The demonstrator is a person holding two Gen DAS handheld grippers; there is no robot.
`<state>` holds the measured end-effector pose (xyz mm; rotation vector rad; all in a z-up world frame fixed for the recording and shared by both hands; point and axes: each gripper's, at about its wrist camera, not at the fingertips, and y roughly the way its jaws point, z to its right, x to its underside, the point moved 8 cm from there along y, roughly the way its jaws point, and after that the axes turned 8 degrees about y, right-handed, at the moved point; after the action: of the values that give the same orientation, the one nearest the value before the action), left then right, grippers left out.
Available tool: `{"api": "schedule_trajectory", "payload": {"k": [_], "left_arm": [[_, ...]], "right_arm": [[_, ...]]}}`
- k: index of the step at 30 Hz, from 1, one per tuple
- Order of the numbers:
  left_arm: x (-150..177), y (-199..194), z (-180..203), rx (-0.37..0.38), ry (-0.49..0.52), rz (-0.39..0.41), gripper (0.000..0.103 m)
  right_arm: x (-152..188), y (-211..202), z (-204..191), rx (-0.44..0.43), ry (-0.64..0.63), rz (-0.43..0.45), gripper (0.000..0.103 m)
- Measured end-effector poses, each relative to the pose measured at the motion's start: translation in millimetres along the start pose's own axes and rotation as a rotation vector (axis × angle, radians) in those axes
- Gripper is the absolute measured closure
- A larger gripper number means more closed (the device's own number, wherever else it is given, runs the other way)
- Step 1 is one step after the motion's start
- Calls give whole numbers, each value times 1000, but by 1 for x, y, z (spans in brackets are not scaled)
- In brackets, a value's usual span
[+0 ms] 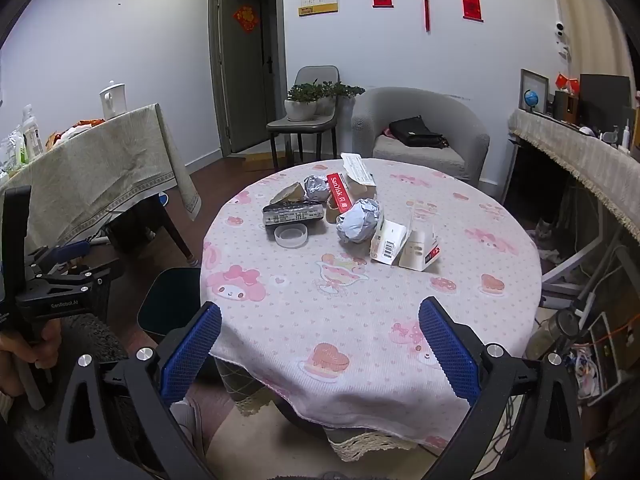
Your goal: Collect trash
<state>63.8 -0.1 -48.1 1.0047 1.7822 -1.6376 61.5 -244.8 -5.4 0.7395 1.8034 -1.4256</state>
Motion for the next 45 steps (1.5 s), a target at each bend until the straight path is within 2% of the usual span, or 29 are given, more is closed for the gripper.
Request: {"api": "schedule_trajectory", "payload": {"k": [45], "left_arm": [[5,3,0,7,-15,-10,3]], "right_arm": [[1,1,7,-18,35,-12,3]]}}
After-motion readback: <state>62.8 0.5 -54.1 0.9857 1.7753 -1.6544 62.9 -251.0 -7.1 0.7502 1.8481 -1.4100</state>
